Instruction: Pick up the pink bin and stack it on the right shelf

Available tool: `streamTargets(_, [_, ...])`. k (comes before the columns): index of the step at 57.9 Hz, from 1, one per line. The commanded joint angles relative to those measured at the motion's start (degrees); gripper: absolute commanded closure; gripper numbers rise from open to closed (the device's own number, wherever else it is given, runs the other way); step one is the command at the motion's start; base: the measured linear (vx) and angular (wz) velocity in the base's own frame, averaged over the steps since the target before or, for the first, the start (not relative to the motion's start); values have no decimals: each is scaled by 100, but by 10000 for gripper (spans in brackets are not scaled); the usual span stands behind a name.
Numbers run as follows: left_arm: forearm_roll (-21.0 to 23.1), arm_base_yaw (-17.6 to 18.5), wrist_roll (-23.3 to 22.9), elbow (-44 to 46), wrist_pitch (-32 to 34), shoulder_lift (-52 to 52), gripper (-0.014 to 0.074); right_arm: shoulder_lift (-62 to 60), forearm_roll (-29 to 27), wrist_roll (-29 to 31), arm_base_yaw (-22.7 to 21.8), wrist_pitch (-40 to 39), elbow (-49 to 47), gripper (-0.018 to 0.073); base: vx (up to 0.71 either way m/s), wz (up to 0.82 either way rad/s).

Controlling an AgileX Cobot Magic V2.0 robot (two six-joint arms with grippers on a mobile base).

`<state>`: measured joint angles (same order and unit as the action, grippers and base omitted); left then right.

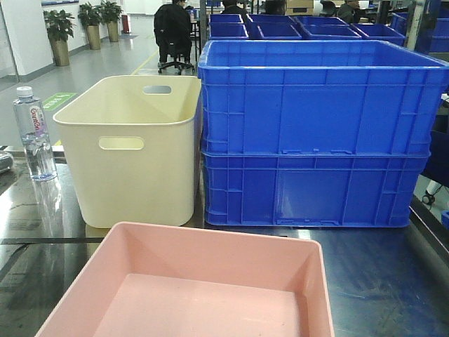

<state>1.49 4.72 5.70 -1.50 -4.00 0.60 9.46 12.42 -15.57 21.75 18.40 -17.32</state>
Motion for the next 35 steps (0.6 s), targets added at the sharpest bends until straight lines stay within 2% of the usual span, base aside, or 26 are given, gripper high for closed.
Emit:
streamTargets(1, [32, -7, -68, -85, 466, 92, 604, 67, 70, 4, 1, -499, -153, 568, 0, 0])
streamTargets(25, [32, -7, -68, -85, 466, 92, 604, 67, 75, 57, 1, -520, -95, 568, 0, 0])
streamTargets(30, [32, -7, -68, -85, 466, 92, 604, -25, -32, 483, -27, -595, 184, 568, 0, 0])
streamTargets(35, [32, -7, -68, -85, 466, 92, 604, -291, -723, 1189, -345, -812, 748, 568, 0, 0])
